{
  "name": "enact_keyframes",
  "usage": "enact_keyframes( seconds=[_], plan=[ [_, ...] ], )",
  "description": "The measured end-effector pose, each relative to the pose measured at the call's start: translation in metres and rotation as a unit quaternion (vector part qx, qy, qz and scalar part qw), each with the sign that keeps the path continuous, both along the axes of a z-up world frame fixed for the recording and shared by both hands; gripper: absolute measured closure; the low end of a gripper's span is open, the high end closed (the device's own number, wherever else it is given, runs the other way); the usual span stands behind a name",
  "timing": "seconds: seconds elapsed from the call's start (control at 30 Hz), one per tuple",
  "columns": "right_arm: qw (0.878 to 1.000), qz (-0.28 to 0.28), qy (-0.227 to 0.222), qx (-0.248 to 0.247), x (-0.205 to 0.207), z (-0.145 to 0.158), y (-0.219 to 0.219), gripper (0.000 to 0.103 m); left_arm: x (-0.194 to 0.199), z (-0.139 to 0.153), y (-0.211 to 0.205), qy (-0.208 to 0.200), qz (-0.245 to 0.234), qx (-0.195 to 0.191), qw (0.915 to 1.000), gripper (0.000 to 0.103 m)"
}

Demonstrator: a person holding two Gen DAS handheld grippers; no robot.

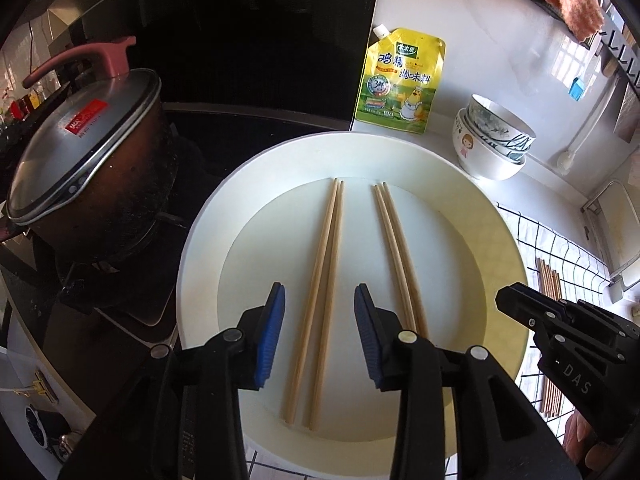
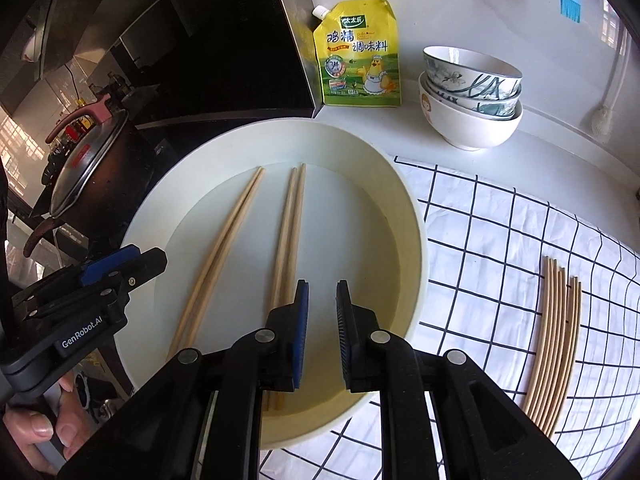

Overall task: Organize utensils
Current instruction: 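Move the right tool back over the remaining chopsticks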

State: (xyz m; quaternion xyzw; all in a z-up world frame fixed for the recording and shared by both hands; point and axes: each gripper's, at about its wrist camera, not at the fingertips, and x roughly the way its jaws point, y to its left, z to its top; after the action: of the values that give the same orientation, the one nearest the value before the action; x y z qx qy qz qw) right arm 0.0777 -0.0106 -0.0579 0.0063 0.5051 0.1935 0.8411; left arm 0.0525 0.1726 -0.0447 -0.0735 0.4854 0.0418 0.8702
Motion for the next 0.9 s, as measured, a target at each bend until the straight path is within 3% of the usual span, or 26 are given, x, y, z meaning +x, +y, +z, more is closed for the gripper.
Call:
enact_keyframes(
  seconds=[0.17, 0.37, 0.9],
  plan=[
    [1.0, -0.001, -0.014, 0.002, -0.009, 0.011, -0.01, 0.082, -0.007, 0.01, -0.006, -0.012, -0.001, 0.0, 0.9999, 0.055],
    [1.0, -0.004, -0.028, -0.001, -0.02, 0.022, -0.027, 0.079, -0.012, 0.019, -0.021, -0.02, -0.006, 0.002, 0.9998, 0.053],
    [0.999, -0.029, -0.035, -0.013, -0.048, 0.03, -0.093, 0.068, -0.027, 0.033, -0.076, -0.036, -0.027, -0.001, 0.999, 0.028]
  ],
)
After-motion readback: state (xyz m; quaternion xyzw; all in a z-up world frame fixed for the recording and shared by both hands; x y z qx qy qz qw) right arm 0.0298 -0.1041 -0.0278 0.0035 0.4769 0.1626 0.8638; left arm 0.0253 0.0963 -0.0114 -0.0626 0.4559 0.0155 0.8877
